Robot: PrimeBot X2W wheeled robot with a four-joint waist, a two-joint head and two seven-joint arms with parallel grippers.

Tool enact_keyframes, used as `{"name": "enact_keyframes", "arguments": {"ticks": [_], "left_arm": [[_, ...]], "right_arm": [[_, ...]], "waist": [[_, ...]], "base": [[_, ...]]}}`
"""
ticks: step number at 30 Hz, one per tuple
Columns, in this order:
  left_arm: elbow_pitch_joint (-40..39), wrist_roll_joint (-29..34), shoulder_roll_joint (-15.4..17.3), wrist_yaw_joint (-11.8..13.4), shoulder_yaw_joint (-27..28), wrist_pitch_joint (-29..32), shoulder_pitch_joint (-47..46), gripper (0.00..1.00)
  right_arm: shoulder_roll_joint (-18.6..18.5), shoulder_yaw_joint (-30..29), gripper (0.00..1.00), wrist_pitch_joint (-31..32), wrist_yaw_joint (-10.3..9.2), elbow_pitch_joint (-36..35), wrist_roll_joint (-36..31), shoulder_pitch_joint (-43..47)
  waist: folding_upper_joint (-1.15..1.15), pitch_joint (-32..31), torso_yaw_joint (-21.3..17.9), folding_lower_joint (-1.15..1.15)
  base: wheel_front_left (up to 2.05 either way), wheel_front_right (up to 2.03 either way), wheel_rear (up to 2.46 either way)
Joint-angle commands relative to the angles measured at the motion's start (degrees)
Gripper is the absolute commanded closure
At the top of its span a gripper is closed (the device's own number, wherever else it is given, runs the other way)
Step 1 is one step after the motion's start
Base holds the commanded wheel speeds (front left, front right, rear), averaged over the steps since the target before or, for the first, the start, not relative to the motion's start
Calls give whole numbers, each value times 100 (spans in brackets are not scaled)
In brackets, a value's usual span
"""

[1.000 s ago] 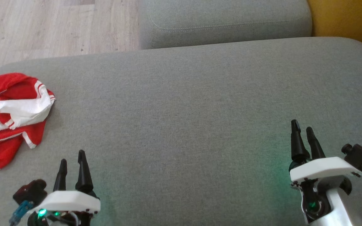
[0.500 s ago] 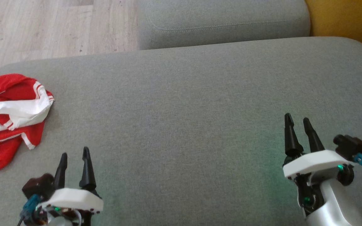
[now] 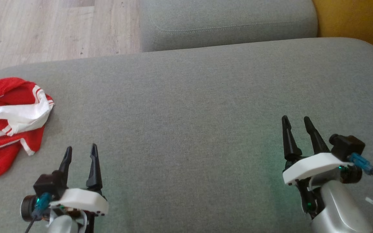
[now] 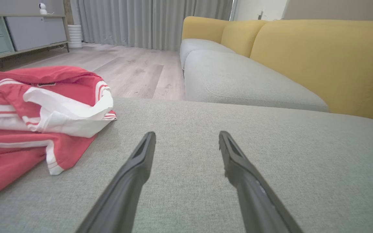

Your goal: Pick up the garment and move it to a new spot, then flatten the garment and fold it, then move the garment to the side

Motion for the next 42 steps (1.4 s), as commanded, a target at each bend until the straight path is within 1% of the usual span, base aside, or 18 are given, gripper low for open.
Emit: {"name": "enact_keyframes", "arguments": {"ticks": [1,12,20,26,35,39,42], "left_arm": [[-109,163,99,59,123,-78,-287,0],[-39,824,-8,220,344,-263,-83,0],[-58,1296,-113,320,556,-390,76,0],[-105,1281,-178,346,712,-390,164,0],[-106,1299,-246,281,910,-390,231,0],[-111,1357,-262,235,929,-390,228,0],[-101,1362,-278,213,962,-390,239,0]], "right_arm": [[-10,151,0,-100,-4,-138,-167,-324],[5,117,0,-286,-4,-11,-1040,-217],[36,-67,0,-413,-4,44,-1562,-120],[49,-319,0,-413,-4,18,-1508,-24],[52,-305,0,-413,-4,8,-1347,35],[52,-221,0,-413,-4,-6,-1335,36],[53,-143,0,-413,-4,-5,-1322,53]], "waist": [[0,-6,-8,0],[0,-59,-29,0],[0,-149,-28,0],[0,-191,-24,0],[0,-151,7,0],[0,-132,119,0],[0,-114,308,0]], "base": [[0,0,0],[0,0,0],[0,0,0],[0,0,0],[0,0,0],[0,0,0],[0,0,0]]}}
